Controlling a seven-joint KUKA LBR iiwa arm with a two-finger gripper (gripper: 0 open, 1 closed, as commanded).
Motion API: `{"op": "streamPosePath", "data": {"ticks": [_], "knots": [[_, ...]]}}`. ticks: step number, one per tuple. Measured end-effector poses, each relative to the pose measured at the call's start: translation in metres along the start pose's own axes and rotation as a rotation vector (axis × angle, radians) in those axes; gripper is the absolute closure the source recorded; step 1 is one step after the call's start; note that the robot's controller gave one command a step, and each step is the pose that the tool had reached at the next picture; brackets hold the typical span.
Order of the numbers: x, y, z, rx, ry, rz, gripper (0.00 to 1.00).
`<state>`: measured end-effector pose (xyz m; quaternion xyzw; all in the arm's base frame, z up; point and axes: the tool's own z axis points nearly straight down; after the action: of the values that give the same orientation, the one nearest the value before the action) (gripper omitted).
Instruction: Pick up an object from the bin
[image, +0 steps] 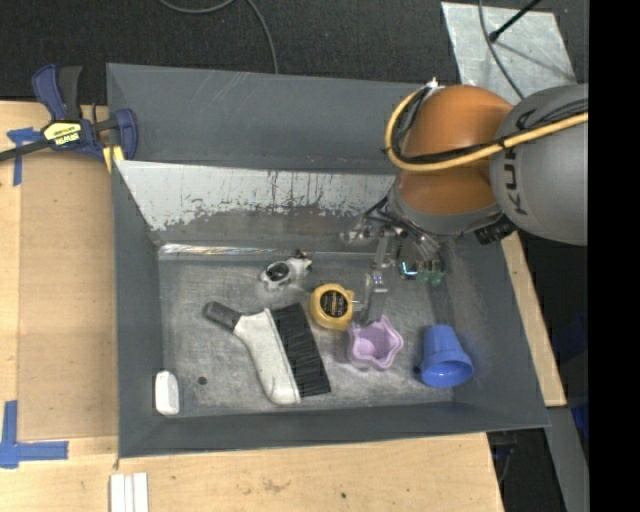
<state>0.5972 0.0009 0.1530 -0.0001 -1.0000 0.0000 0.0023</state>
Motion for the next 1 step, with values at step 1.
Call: {"op": "streamPosePath", "data": {"ticks": [1], "knots": [[-0.0018,0.0,-0.0048,0.0,-0.008,0.0,0.0]]}}
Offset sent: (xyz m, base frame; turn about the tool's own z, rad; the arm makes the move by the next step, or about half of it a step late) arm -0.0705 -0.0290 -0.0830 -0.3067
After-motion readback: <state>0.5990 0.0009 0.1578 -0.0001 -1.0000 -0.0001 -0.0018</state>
